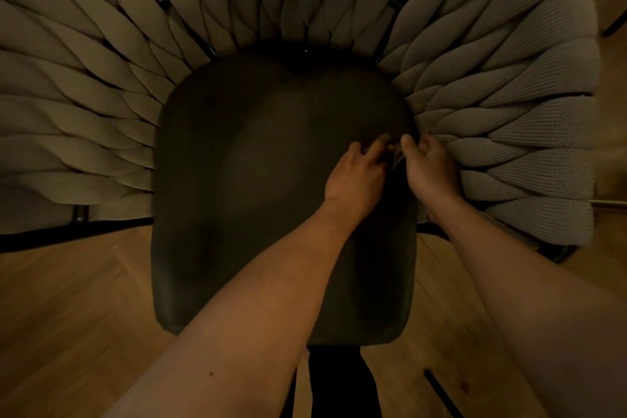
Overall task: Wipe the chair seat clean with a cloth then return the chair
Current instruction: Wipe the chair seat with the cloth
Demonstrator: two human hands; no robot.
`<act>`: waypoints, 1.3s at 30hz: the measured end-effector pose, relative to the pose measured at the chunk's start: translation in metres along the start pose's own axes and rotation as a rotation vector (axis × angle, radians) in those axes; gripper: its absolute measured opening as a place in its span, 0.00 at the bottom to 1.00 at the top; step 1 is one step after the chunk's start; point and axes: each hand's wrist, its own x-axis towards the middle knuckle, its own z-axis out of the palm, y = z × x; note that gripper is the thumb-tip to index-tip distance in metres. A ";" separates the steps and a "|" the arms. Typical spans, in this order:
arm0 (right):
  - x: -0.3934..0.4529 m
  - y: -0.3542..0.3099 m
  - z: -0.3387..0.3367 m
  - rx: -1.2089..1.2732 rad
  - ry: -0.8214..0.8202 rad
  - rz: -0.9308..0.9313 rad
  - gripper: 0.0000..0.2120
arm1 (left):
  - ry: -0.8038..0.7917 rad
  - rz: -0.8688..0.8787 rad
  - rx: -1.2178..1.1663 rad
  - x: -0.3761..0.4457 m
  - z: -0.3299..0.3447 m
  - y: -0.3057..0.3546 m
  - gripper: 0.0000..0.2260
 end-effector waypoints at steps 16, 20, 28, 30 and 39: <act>0.016 -0.024 0.025 -0.263 0.025 -0.029 0.50 | 0.053 -0.465 0.064 -0.082 0.002 -0.144 0.21; 0.017 -0.027 0.028 -0.313 0.057 -0.009 0.51 | 0.086 -0.608 0.012 -0.104 0.003 -0.178 0.23; 0.017 -0.027 0.032 -0.324 0.077 0.001 0.51 | 0.242 -0.834 -0.126 -0.135 0.004 -0.239 0.20; 0.018 -0.026 0.031 -0.315 0.078 -0.005 0.50 | 0.306 -0.957 -0.222 -0.133 0.004 -0.247 0.20; 0.010 -0.029 0.020 -0.126 0.026 0.037 0.43 | 0.312 -0.971 -0.262 -0.113 0.012 -0.234 0.22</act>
